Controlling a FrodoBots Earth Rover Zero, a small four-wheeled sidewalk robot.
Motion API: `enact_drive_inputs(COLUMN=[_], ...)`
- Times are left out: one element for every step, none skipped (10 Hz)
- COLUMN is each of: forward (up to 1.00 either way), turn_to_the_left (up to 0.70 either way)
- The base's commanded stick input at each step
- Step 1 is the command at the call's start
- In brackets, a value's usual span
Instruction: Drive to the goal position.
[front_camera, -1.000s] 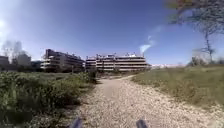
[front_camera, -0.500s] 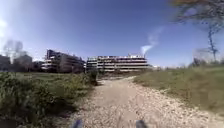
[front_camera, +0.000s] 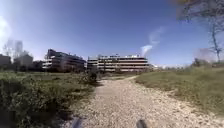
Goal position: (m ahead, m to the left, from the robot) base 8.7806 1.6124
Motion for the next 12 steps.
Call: enact_drive_inputs(forward=[0.50, 0.50, 0.50, 0.50, 0.50, 0.50, 0.50, 0.50, 0.50, 0.50, 0.50, 0.50], turn_to_the_left=[0.00, 0.00, 0.00, 0.00, 0.00, 0.00, 0.00, 0.00, 0.00, 0.00, 0.00, 0.00])
